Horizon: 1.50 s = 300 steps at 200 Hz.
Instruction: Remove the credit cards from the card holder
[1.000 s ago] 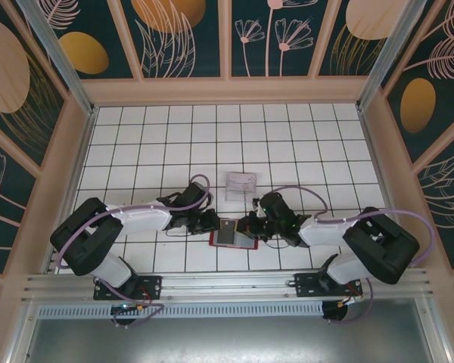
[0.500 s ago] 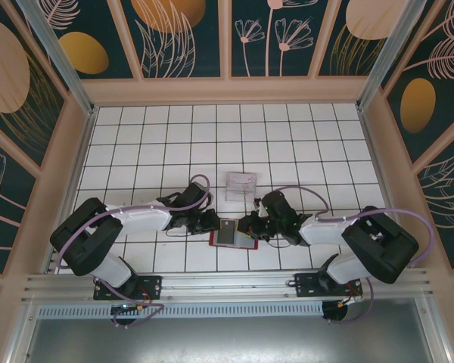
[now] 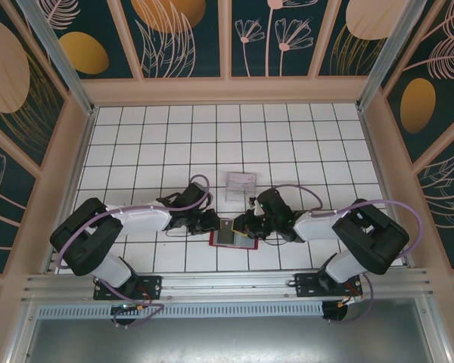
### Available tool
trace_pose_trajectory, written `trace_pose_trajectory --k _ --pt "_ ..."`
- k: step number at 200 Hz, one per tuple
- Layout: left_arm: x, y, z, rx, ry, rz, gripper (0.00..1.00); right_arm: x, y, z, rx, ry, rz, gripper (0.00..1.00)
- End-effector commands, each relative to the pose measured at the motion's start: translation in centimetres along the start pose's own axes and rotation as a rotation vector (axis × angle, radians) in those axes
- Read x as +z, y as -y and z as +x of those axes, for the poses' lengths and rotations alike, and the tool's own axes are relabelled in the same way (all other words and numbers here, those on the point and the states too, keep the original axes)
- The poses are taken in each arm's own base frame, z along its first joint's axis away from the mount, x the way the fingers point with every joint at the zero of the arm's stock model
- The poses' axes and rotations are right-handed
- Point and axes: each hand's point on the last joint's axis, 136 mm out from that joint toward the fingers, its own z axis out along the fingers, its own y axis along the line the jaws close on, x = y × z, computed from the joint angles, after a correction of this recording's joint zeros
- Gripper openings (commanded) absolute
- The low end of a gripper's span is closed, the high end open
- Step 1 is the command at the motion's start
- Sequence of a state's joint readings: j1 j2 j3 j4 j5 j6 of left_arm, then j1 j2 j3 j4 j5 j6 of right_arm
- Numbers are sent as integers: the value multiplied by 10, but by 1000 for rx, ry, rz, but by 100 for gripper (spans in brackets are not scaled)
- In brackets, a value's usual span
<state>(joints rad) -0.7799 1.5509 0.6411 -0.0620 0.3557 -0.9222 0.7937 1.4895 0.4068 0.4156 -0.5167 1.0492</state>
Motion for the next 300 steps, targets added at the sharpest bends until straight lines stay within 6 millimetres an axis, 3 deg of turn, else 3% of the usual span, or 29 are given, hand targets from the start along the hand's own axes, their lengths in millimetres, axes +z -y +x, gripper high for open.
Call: trace_pose_trajectory --k 1,56,132,178,271,300 --pt "7 -64 35 -79 -95 -220 17 0 -2 -4 -29 20 25 22" --pt "6 -64 35 -79 -94 -222 17 1 4 -4 -41 24 74 22" --pt "4 -63 35 -78 -88 -221 17 8 -14 1 -59 -9 3 23" --pt "4 -65 36 -83 -88 -222 17 1 2 -5 -71 36 129 23" --pt "4 -64 35 -82 -88 -221 17 3 4 -4 -69 34 149 23" --pt "3 -63 35 -81 -87 -222 17 7 -8 -2 -76 12 80 23"
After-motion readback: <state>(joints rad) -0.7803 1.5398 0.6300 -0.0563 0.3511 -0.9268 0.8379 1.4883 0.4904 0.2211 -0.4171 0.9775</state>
